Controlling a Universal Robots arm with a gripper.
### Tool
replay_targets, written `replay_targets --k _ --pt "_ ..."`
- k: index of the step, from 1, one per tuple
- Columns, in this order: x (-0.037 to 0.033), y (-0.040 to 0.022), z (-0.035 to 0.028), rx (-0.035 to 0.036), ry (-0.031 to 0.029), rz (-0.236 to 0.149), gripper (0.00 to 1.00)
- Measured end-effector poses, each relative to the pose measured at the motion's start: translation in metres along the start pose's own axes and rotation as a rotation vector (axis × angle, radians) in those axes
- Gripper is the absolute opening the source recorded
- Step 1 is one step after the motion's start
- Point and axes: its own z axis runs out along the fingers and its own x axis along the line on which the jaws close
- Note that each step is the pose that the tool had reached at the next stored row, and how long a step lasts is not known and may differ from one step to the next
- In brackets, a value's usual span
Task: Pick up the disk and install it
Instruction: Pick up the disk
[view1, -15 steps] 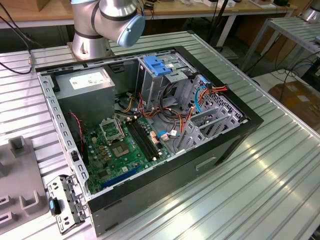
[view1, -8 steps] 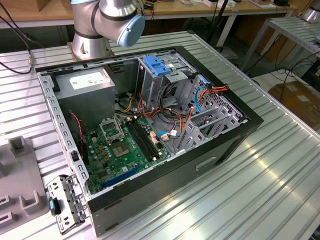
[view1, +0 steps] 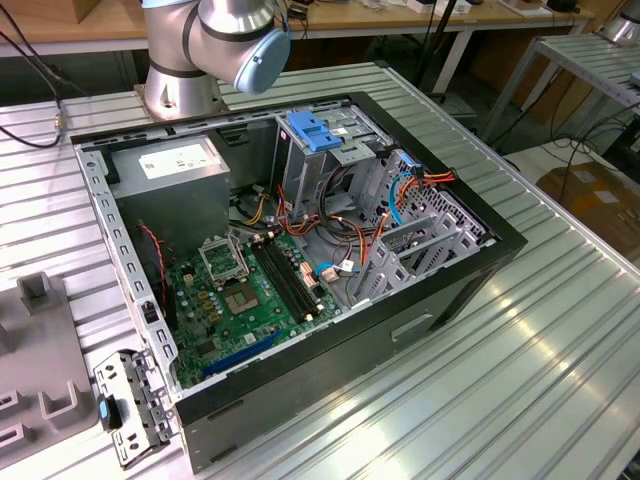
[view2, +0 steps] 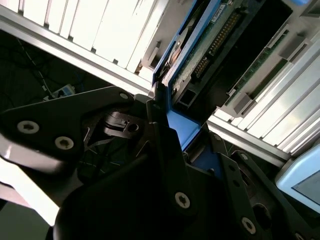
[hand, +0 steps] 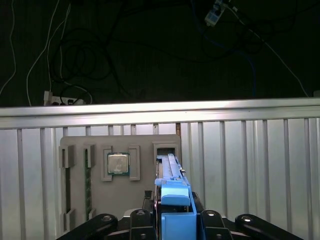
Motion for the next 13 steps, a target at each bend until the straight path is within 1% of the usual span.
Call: replay_targets --k 6,13 --pt "-0.0001 0.0 -0.0031 0.0001 -0.0001 0.0 0.37" --pt "-0.0001 0.0001 -0.0049 0.0001 0.0 0.0 0.37"
